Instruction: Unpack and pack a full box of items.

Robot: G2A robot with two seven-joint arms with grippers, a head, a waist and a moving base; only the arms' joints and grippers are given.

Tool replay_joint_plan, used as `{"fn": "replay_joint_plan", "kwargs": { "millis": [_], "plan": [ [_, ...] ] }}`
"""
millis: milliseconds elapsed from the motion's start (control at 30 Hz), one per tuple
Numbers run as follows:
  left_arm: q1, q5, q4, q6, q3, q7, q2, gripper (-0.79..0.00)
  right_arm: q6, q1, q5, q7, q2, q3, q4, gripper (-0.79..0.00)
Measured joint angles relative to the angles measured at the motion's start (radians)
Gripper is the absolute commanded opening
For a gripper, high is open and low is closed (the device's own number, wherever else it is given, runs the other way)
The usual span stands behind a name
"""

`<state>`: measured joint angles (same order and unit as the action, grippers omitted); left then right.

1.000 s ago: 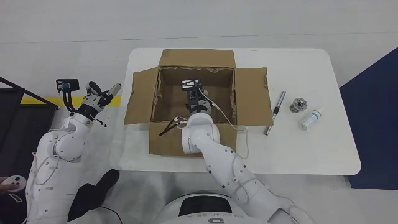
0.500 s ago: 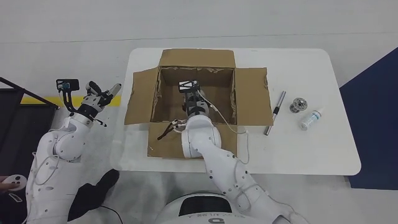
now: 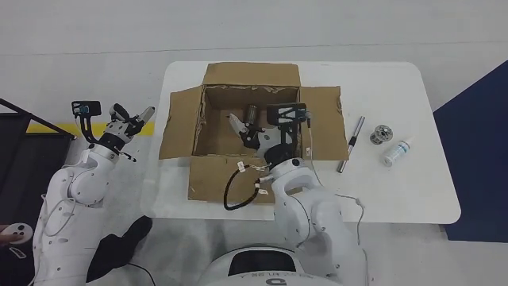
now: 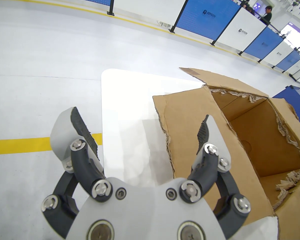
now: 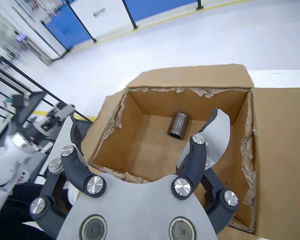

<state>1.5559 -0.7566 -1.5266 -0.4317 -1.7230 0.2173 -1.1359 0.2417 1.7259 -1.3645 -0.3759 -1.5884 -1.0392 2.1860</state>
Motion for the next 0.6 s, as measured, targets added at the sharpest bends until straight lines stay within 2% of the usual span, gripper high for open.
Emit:
{"fn": "replay_joint_plan", "kwargs": {
  "millis": [100, 167, 600],
  "plan": [
    [0.0, 0.0, 0.0, 0.0, 0.0, 0.0, 0.0, 0.0, -0.083, 0.113, 0.137, 0.084, 0.015, -0.097, 0.087, 0.0],
    [0.0, 0.0, 0.0, 0.0, 0.0, 0.0, 0.0, 0.0, -0.106, 0.138, 0.2, 0.099, 0.017, -0.125, 0.097, 0.0],
    [0.0, 0.0, 0.0, 0.0, 0.0, 0.0, 0.0, 0.0, -0.095, 0.13, 0.166, 0.095, 0.017, -0.116, 0.094, 0.0]
  ]
}}
